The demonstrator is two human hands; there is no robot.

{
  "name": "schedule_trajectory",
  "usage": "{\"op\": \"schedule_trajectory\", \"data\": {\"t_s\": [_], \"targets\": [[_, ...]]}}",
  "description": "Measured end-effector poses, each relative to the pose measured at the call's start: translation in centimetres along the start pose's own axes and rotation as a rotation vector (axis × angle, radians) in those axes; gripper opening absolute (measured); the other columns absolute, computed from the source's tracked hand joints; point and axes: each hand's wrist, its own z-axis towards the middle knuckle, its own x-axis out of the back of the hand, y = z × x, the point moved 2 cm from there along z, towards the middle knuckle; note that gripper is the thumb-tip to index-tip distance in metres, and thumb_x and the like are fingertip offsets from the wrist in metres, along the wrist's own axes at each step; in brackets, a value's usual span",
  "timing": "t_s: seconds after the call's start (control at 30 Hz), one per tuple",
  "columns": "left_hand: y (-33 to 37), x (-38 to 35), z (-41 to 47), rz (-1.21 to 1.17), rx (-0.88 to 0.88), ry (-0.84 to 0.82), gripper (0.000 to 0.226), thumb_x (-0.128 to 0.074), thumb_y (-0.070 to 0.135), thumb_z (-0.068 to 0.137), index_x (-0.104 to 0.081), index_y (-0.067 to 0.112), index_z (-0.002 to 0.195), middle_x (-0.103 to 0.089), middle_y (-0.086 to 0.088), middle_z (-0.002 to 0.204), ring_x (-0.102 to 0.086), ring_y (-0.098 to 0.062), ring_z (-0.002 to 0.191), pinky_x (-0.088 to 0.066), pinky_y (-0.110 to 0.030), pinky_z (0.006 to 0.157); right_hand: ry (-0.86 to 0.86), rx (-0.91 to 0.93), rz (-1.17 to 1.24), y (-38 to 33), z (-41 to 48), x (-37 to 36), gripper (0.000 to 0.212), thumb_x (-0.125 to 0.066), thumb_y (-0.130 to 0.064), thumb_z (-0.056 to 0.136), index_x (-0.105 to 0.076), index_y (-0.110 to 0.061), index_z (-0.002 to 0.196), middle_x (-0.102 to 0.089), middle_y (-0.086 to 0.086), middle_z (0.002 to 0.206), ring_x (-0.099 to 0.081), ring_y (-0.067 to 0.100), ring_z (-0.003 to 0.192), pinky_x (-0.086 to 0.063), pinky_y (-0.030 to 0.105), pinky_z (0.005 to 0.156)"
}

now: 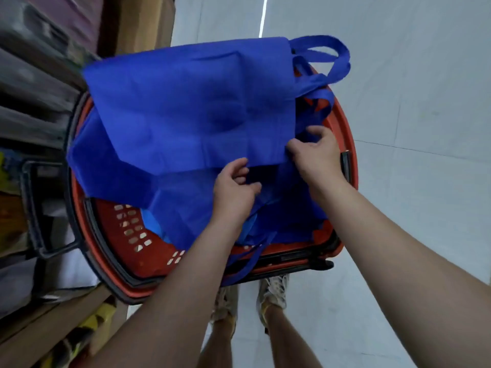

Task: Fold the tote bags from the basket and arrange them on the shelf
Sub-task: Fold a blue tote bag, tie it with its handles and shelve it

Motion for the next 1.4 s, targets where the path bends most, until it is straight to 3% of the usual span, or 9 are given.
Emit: {"op": "schedule_trajectory", "data": {"t_s": [0.13,0.3,0.43,0.53,0.67,0.9,1.03,1.2,1.4], "targets": [[3.1,2.9,-5.2,0.907,-0.572,0.200,0.059,-0.079,0.025,0.073,-0.058,0.029,0.128,-0.047,-0.006,0.119,-0.044,-0.028,0.110,-0.037,-0.043,0.094,-0.212,-0.137,0.185,-3.0,-6.5,3.2,0.028,-0.052,-0.004,0.084,-0.063,-0.008,0.110,-0.057,-0.003,0.063,-0.045,0.006,0.042,-0.038,0.022,0.049],[9.1,5.8,-10.4,0.679,-0.569,-0.024,0.026,-0.049,0.027,0.089,-0.070,0.023,0.104,-0.072,-0.002,0.090,-0.064,-0.030,0.084,-0.048,-0.037,0.069,-0.288,-0.173,0.366,-7.7,-14.4,9.9,0.030,-0.059,-0.011,0.093,-0.059,-0.020,0.122,-0.068,0.005,0.094,-0.068,0.015,0.079,-0.050,0.029,0.072],[16.2,9.5,-17.4,0.690,-0.690,-0.003,0.011,-0.044,0.031,0.092,-0.053,0.030,0.098,-0.066,0.000,0.072,-0.061,-0.033,0.072,-0.048,-0.042,0.059,-0.164,0.364,-0.273,-13.6,-17.9,14.8,0.096,-0.080,-0.031,0.076,-0.018,-0.054,0.146,-0.033,-0.014,0.145,-0.037,0.007,0.134,-0.043,0.036,0.102],[21.5,12.6,-22.9,0.592,-0.767,-0.071,0.014,-0.046,0.029,0.092,-0.053,0.039,0.099,-0.063,0.012,0.078,-0.060,-0.013,0.070,-0.045,-0.031,0.064,-0.084,0.744,-0.641,-18.9,-20.4,15.6,0.075,-0.078,-0.029,0.075,-0.044,-0.044,0.140,-0.027,0.004,0.148,-0.020,0.025,0.137,-0.029,0.049,0.111],[25.4,17.2,-28.9,0.284,-0.649,0.025,0.015,-0.049,0.027,0.090,-0.058,0.035,0.081,-0.062,0.026,0.073,-0.055,0.005,0.066,-0.039,-0.011,0.059,-0.189,0.952,-0.706,-26.4,-24.7,16.8,0.020,-0.065,-0.035,0.080,-0.073,-0.019,0.089,-0.059,0.007,0.117,-0.041,0.030,0.119,-0.038,0.047,0.097],[28.6,23.1,-37.8,0.644,-0.692,0.685,0.062,-0.071,0.006,0.079,-0.047,0.009,0.137,-0.054,-0.015,0.128,-0.048,-0.031,0.116,-0.036,-0.034,0.097,-0.551,0.859,-0.884,-34.7,-33.8,17.4,0.040,-0.057,-0.040,0.092,-0.050,-0.004,0.074,-0.054,0.011,0.068,-0.050,0.025,0.064,-0.040,0.039,0.060],[29.8,21.3,-43.5,1.015,-0.988,0.592,0.072,-0.071,0.032,0.079,-0.045,0.007,0.142,-0.042,-0.018,0.146,-0.040,-0.037,0.133,-0.031,-0.054,0.110,-0.744,1.153,-1.101,-36.0,-39.7,16.8,0.039,-0.059,-0.037,0.095,-0.040,-0.020,0.065,-0.040,-0.004,0.060,-0.040,0.008,0.058,-0.027,0.024,0.053],[28.4,21.2,-46.4,0.840,-0.539,0.350,0.025,-0.063,0.041,0.089,-0.061,0.031,0.111,-0.069,0.000,0.091,-0.062,-0.028,0.094,-0.047,-0.042,0.079,-0.812,1.573,-1.192,-35.9,-45.5,16.1,0.010,-0.066,-0.030,0.090,-0.063,-0.026,0.098,-0.047,-0.011,0.071,-0.047,0.008,0.070,-0.032,0.033,0.060],[22.7,25.5,-52.7,0.367,-0.306,0.613,0.023,-0.054,0.042,0.087,-0.063,0.026,0.100,-0.069,0.006,0.092,-0.063,-0.023,0.092,-0.050,-0.044,0.080,-0.349,1.989,-0.364,-37.0,-50.7,17.7,0.042,-0.064,-0.010,0.081,-0.064,-0.008,0.123,-0.057,0.019,0.108,-0.054,0.039,0.096,-0.043,0.040,0.085]]}}
